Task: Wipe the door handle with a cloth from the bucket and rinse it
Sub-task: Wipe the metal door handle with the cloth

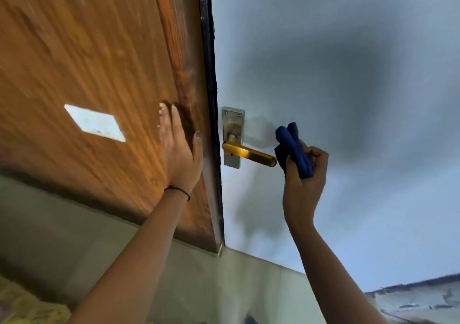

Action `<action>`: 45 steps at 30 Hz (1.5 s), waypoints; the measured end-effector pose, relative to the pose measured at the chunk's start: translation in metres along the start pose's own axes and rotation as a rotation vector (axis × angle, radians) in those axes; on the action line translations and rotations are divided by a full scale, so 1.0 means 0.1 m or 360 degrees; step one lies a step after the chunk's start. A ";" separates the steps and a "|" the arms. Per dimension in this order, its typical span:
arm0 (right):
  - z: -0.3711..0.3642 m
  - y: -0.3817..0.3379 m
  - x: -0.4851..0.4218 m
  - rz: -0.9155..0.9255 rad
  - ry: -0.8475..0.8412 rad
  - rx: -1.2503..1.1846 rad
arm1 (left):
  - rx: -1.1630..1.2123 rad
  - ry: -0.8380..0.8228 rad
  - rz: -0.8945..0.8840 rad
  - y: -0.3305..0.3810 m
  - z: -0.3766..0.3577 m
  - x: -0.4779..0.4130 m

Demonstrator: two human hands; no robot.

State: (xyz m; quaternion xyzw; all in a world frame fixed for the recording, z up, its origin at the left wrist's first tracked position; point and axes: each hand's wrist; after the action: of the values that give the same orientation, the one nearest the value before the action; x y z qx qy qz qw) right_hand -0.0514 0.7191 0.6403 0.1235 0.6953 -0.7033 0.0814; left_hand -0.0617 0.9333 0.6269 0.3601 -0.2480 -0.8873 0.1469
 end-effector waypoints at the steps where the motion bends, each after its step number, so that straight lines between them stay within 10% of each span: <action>1: -0.12 0.03 -0.02 0.0027 0.0020 0.0041 | -0.0052 -0.0008 -0.0049 -0.07 -0.04 -0.11; 18: -0.96 0.33 -0.13 0.0566 -0.0539 0.1876 | -0.0455 0.0371 -0.0379 -0.57 -0.57 -0.34; 45: -0.84 0.34 -0.28 0.0576 -0.0617 0.1533 | -0.0408 0.0414 -0.0399 -0.55 -0.58 -0.36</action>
State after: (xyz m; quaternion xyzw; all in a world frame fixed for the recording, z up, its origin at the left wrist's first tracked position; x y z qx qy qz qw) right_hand -0.0102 0.8006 0.6156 0.1328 0.2348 -0.9267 0.2619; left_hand 0.0005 0.9758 0.5810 0.4777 -0.0654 -0.8690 0.1109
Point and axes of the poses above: each hand's wrist, its own x-axis away from the middle knuckle, its own z-axis out of the back of the hand, y = z × x, and after that the axes turned 8 degrees about -y, right-handed
